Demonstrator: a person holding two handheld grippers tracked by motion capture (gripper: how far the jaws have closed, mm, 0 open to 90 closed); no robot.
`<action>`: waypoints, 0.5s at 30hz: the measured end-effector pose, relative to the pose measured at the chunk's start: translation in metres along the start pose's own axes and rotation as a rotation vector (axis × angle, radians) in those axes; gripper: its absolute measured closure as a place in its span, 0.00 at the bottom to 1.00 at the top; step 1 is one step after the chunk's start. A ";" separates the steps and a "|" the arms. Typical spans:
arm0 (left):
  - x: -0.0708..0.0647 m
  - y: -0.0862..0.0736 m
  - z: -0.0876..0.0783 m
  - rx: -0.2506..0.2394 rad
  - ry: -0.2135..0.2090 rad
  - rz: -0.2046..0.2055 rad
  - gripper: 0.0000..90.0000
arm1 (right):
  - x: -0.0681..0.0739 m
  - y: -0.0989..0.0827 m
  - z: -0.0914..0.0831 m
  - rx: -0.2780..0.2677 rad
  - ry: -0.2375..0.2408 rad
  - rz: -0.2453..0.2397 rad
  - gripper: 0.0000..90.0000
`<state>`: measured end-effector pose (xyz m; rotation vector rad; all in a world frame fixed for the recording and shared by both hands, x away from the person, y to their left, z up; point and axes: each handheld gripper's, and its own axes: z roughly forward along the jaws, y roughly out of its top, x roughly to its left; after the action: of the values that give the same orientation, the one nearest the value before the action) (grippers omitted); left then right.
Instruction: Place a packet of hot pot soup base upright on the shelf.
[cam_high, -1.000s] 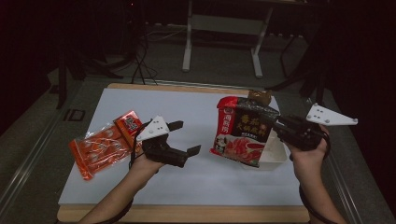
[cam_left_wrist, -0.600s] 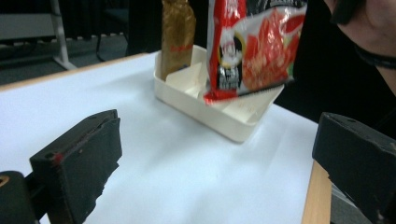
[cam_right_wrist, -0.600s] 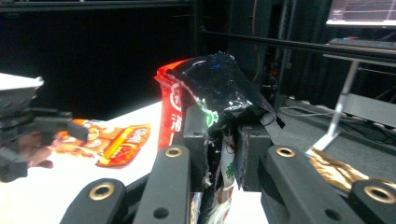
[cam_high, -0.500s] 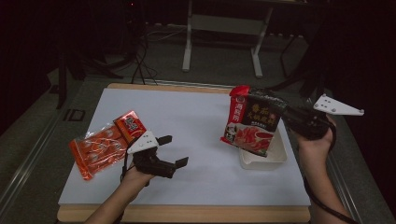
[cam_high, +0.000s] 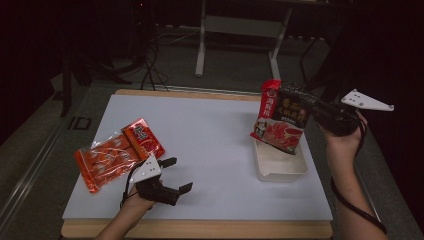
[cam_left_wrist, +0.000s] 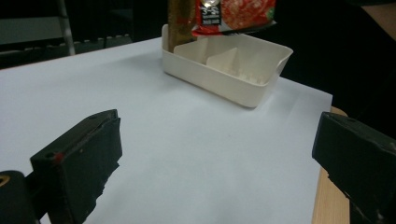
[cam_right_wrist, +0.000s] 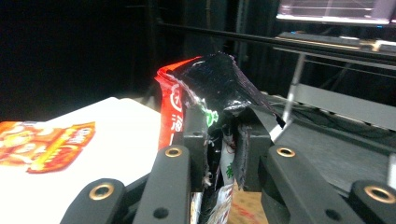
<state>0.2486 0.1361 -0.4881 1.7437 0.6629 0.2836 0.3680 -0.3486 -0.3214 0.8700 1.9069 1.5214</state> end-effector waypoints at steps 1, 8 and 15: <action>0.000 -0.001 0.000 0.003 -0.001 -0.006 0.03 | -0.003 -0.001 0.001 -0.001 -0.012 -0.001 0.86; 0.001 -0.006 -0.001 -0.004 0.003 -0.012 0.02 | -0.022 -0.012 0.011 0.025 -0.042 0.015 0.86; 0.002 -0.007 -0.001 -0.007 0.005 -0.026 0.03 | -0.037 -0.024 0.021 0.008 -0.033 0.003 0.85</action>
<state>0.2482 0.1391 -0.4950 1.7272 0.6870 0.2713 0.4037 -0.3671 -0.3481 0.8972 1.8900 1.4930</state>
